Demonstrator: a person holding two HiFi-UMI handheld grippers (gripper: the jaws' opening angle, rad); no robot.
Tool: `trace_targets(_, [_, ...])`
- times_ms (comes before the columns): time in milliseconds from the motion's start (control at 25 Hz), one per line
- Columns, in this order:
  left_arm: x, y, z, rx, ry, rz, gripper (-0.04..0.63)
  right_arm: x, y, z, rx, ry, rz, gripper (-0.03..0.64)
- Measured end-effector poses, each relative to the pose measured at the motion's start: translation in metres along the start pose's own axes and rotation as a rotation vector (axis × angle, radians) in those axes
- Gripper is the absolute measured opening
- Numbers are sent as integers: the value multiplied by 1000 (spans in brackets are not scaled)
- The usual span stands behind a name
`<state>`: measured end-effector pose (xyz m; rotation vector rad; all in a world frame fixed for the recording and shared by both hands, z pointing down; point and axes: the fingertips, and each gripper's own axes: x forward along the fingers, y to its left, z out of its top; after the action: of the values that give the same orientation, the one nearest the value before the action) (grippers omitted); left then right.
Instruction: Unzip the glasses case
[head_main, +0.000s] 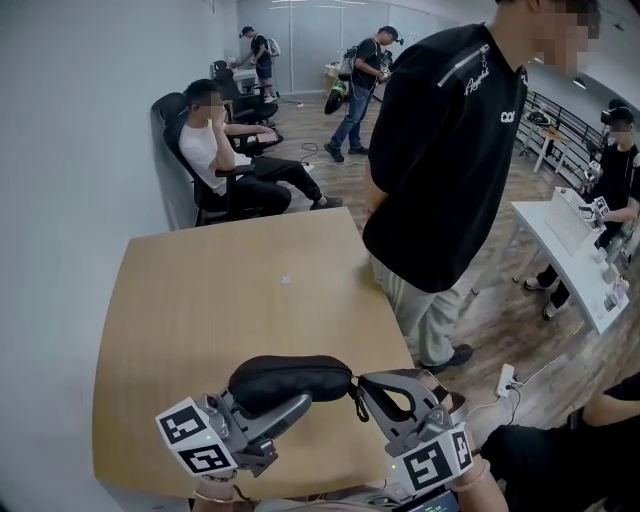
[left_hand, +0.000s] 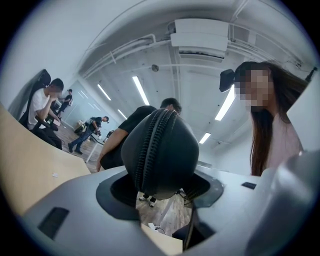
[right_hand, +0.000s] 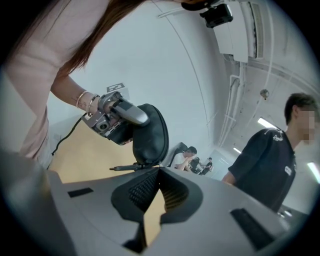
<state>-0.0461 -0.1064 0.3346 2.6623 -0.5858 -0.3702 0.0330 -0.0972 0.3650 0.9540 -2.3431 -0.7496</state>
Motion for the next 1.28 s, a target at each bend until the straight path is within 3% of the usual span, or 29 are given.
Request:
trace_targets(200, [-3,-1,4,43,-39,5,240,1,6,2,12,-5,32,15])
trace_targets(520, [-4,-6,22,102,-165,-32,288,3,23,5,57,-31,165,15])
trace_targets(760, [-7,-10,22,116,-177,-50,281,0,32,7,144,-52,237,15])
trace_targets(1080, [-7,-5,18,84,-95,-9,250,3,27,5,97,-37,161,15])
trace_targets(1280, [-7,6,13,19,-78,53,242,6,23,2,42,-19,90,15])
